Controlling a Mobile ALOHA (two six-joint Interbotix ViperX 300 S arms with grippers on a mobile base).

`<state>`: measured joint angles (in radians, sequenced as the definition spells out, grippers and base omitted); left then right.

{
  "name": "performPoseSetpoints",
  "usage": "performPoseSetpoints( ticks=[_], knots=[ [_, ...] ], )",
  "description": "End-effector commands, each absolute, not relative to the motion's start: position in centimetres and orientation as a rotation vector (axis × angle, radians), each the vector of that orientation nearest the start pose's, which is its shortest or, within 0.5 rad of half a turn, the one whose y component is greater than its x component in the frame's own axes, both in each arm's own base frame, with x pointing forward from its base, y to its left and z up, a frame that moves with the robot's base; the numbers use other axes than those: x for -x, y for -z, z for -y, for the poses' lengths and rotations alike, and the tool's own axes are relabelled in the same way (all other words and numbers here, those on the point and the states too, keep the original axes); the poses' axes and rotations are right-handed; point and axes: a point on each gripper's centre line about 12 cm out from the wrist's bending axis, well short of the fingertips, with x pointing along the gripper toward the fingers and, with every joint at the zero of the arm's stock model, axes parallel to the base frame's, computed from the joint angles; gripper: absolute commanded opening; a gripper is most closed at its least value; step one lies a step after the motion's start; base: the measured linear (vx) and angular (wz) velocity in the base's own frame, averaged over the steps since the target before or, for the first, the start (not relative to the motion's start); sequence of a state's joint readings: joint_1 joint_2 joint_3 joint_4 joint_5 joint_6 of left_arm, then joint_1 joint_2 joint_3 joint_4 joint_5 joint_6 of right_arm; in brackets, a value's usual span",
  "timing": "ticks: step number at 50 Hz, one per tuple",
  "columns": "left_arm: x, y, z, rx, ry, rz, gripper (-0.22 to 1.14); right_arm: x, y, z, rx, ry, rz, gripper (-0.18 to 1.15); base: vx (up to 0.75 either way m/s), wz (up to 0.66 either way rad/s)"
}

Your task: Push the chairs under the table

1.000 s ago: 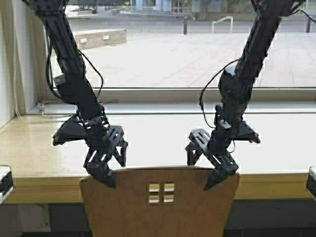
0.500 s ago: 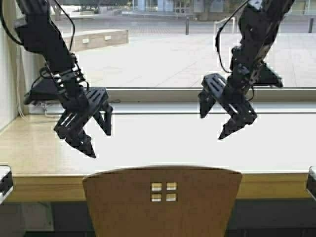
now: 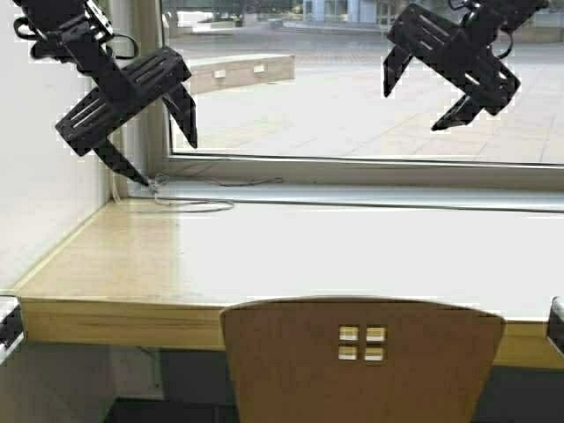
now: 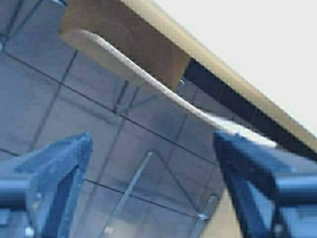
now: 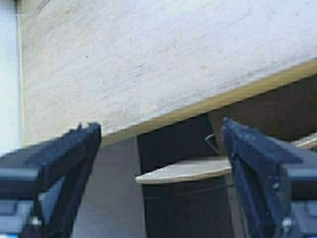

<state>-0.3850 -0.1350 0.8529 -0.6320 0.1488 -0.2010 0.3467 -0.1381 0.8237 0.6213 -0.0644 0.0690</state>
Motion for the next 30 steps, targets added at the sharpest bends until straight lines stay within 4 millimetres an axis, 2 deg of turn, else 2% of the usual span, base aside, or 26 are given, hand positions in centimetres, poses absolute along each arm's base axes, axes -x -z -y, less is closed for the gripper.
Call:
performPoseSetpoints(
  ticks=[1,4,12,19,24,30],
  knots=[
    [-28.8,-19.2,14.1,0.333,0.292,-0.809,1.02,-31.8,-19.7,-9.8,-0.357,-0.141,-0.597,1.03,-0.01,0.37],
    [-27.5,-20.6,14.7,0.188,0.386,-0.745,1.02,-31.1,-20.0,-9.4,-0.287,-0.163,-0.570,1.03,-0.01,0.40],
    [-25.1,-24.1,13.7,0.147,0.443,-0.620,1.02,-29.7,-23.1,-9.7,-0.314,-0.203,-0.475,1.03,-0.03,0.50],
    [-23.0,-27.3,12.6,0.093,0.478,-0.499,1.02,-28.4,-25.9,-9.4,-0.264,-0.246,-0.395,1.03,-0.08,0.55],
    [-21.7,-28.6,11.8,0.041,0.490,-0.431,1.02,-27.9,-26.9,-9.3,-0.182,-0.272,-0.354,1.03,-0.12,0.51],
    [-20.4,-29.2,10.4,-0.050,0.477,-0.357,1.02,-27.9,-26.8,-9.3,-0.144,-0.281,-0.352,1.03,-0.14,0.42]
  ],
)
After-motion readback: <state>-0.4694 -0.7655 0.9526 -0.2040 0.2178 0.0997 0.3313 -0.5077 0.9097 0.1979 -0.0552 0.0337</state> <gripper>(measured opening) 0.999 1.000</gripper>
